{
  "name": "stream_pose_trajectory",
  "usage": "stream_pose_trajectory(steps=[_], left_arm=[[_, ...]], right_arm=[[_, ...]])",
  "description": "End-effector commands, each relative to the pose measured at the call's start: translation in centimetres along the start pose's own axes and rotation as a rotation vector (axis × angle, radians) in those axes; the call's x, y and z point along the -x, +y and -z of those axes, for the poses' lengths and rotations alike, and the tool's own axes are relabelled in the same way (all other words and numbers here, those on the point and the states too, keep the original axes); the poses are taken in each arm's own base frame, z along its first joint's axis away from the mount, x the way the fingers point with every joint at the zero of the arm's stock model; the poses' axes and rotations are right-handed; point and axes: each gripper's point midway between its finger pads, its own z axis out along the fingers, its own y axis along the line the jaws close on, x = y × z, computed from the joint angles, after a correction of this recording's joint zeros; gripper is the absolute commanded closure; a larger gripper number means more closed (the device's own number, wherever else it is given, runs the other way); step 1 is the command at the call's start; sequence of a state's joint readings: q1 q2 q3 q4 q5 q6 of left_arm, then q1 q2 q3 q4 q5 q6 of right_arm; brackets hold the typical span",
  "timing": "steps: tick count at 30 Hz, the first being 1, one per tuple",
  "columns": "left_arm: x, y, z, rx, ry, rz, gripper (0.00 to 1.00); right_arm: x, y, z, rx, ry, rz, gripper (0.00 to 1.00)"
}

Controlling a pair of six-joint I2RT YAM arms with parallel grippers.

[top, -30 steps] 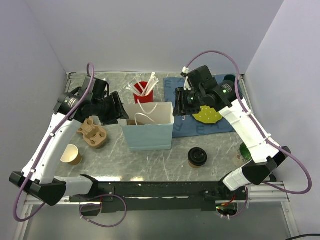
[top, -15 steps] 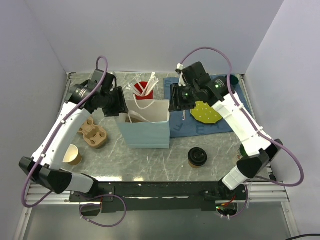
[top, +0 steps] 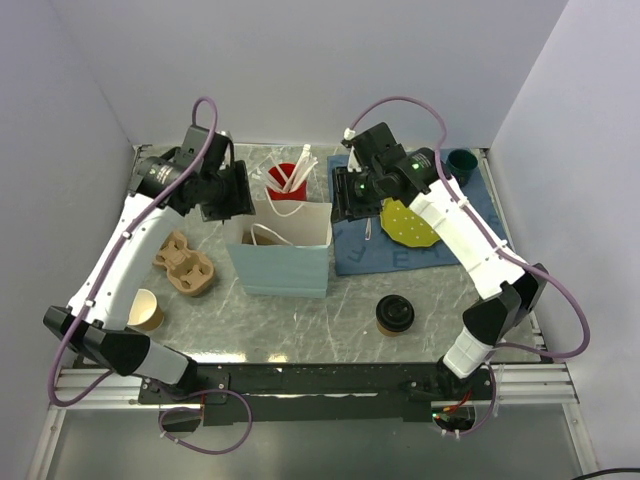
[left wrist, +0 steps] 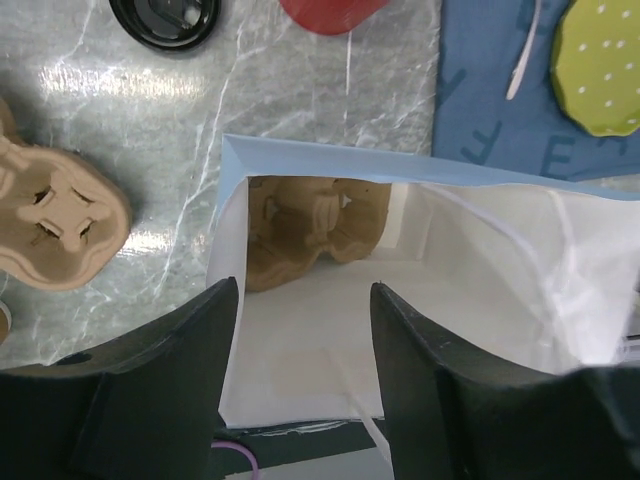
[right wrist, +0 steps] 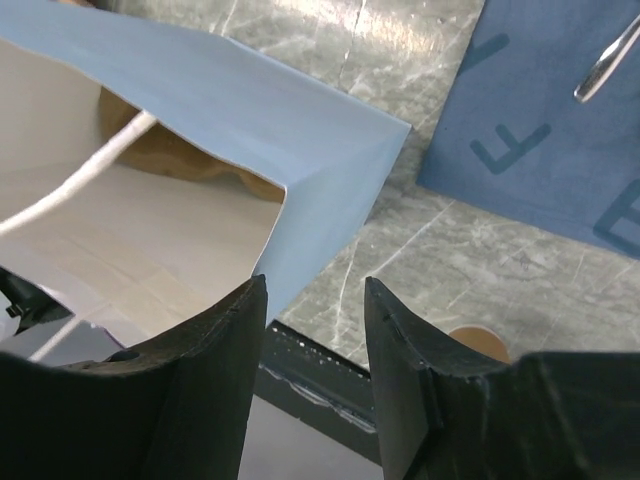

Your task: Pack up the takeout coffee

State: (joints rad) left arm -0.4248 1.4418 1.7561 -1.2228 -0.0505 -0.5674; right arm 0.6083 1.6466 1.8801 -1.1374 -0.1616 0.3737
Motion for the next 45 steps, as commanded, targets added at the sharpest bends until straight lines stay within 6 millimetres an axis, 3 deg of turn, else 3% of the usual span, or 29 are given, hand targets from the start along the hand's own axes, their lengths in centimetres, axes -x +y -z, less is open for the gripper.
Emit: stream_pose_trajectory(steps=[1,4,6,10,17,18,21,22,24,25,27,28,29,30,31,32,33,34,35,36,37,38,40,43,44,45], left_arm=[[2.4,-1.3,3.7,-0.049,-0.074,0.009,0.38],[3.4,-1.1,5.0,-0.043,-0.134,0.019,0.38],[3.6,0.6,4.9,0.030,-0.170,0.026,0.39],[1.6,2.8,1.3,0.135,-0.083,-0.001,0.42],[1.3,2.4,-0.7,0.110,-0.087,0.018,0.51],[1.2,2.6,-1.1,0.118,-0.086,0.013,0.54],[1.6,2.6,-1.4,0.107,-0.103,-0.037,0.77],[2.2,2.1,-1.0,0.074,-0.131,-0.073,0.89],[1.9,0.7,0.8,-0.035,-0.171,-0.087,0.97],[3.1,-0.6,1.6,-0.117,-0.254,-0.093,0.99],[1.3,-1.3,3.6,-0.262,-0.332,-0.096,0.99],[1.0,-2.0,4.3,-0.331,-0.374,-0.092,0.99],[1.8,-3.2,5.7,-0.421,-0.472,-0.092,0.99],[-0.6,-3.0,6.0,-0.493,-0.473,-0.103,0.99],[-1.4,-3.1,6.2,-0.531,-0.492,-0.112,0.99],[-1.6,-3.3,6.7,-0.570,-0.531,-0.120,0.99],[-3.2,-2.9,6.6,-0.598,-0.522,-0.128,0.99],[-3.8,-2.8,6.7,-0.608,-0.520,-0.129,0.99],[-4.2,-2.6,6.8,-0.614,-0.518,-0.126,0.99],[-5.0,-2.4,6.9,-0.626,-0.520,-0.133,0.99],[-5.4,-2.3,7.0,-0.636,-0.521,-0.132,0.99],[-5.6,-2.1,7.1,-0.639,-0.529,-0.129,0.99],[-6.3,-1.9,7.0,-0.654,-0.529,-0.125,0.99],[-7.3,-1.9,6.0,-0.659,-0.484,-0.122,0.99],[-7.5,-1.8,5.8,-0.659,-0.475,-0.119,0.99],[-7.8,-1.7,5.4,-0.657,-0.468,-0.114,0.99]], right_arm=[[2.2,0.9,1.9,0.023,-0.090,-0.005,0.48],[3.0,1.1,3.0,0.021,-0.142,-0.029,0.44],[3.3,1.0,3.1,0.018,-0.164,-0.048,0.43],[3.0,1.2,2.5,0.029,-0.154,-0.059,0.43],[3.0,1.2,2.5,0.019,-0.146,-0.042,0.42],[3.0,1.2,2.6,0.020,-0.150,-0.038,0.42],[2.5,1.2,2.5,0.032,-0.139,-0.023,0.42],[2.4,1.3,2.8,0.038,-0.148,-0.018,0.42],[1.8,0.8,2.7,0.027,-0.142,-0.009,0.42],[1.8,0.9,3.5,0.035,-0.164,-0.002,0.42],[0.8,0.8,3.5,0.060,-0.158,0.032,0.40],[0.5,1.2,4.9,0.090,-0.188,0.051,0.40],[0.0,1.2,4.7,0.110,-0.192,0.076,0.39],[-0.5,1.7,5.2,0.151,-0.196,0.091,0.38],[-0.7,2.1,7.0,0.183,-0.247,0.110,0.38],[-1.1,2.2,7.1,0.211,-0.269,0.122,0.38],[-1.3,2.7,7.9,0.246,-0.298,0.131,0.37],[-1.4,3.2,10.3,0.286,-0.372,0.144,0.37],[-2.2,3.0,10.2,0.304,-0.378,0.133,0.37],[-1.4,3.8,11.4,0.349,-0.460,0.139,0.36],[-1.9,4.4,14.1,0.409,-0.536,0.155,0.36],[-2.7,4.2,13.4,0.428,-0.551,0.146,0.35],[-2.4,4.8,16.0,0.493,-0.691,0.165,0.33],[-2.8,2.8,14.3,0.401,-0.666,0.085,0.35],[-2.6,2.9,14.9,0.396,-0.668,0.110,0.36],[-2.6,2.9,14.1,0.381,-0.637,0.123,0.36]])
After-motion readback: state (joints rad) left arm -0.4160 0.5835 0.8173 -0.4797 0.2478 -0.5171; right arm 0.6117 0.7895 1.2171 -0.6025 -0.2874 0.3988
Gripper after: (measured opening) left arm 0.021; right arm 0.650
